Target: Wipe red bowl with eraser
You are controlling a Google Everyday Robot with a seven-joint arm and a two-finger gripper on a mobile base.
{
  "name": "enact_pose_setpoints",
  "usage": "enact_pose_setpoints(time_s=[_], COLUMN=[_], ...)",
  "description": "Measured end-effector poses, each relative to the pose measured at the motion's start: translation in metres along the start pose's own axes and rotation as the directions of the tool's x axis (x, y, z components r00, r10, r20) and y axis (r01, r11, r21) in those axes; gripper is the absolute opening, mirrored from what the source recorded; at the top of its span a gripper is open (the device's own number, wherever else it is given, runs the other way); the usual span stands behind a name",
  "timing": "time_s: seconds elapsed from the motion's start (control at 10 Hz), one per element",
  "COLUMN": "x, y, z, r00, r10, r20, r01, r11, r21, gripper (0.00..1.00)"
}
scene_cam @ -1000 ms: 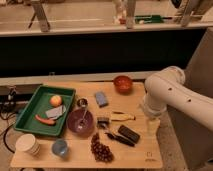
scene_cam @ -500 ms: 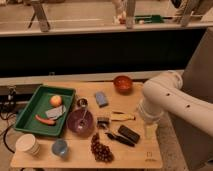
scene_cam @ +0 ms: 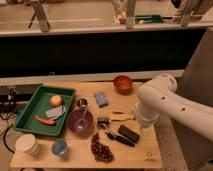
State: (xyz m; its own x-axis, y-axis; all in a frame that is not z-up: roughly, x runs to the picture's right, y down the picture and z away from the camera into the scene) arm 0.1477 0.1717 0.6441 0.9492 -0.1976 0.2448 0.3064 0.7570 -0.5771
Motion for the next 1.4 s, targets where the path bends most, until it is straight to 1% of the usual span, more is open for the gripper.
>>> enact_pose_setpoints(time_s=[0.1, 0.2, 0.3, 0.4, 0.5, 0.7, 0.8, 1.1, 1.4], x=[0.001, 0.001, 0.005, 0.008, 0.01, 0.013, 0.016, 0.023, 0.035], y=[-0.003, -0.004, -0.003, -0.004, -0.006, -0.01, -0.011, -0.018, -0.024], z=[0.001, 0.002, 0.003, 0.006, 0.009, 0.022, 0.028, 0.054, 0.075], r00=[1.0, 1.0, 1.0, 1.0, 1.0, 0.999, 0.998, 0.996, 0.997], r10=[0.002, 0.001, -0.001, -0.005, -0.008, -0.021, -0.023, -0.033, -0.02], r20=[-0.016, -0.016, -0.015, -0.001, 0.013, 0.048, 0.059, 0.08, 0.079], r01=[-0.002, -0.001, 0.002, 0.005, 0.008, 0.016, 0.017, 0.025, 0.011], r11=[1.0, 1.0, 1.0, 0.999, 0.998, 0.996, 0.996, 0.995, 0.994], r21=[-0.006, -0.004, 0.011, 0.043, 0.059, 0.084, 0.092, 0.098, 0.104], gripper=[0.8, 0.8, 0.8, 0.8, 0.8, 0.8, 0.8, 0.8, 0.8])
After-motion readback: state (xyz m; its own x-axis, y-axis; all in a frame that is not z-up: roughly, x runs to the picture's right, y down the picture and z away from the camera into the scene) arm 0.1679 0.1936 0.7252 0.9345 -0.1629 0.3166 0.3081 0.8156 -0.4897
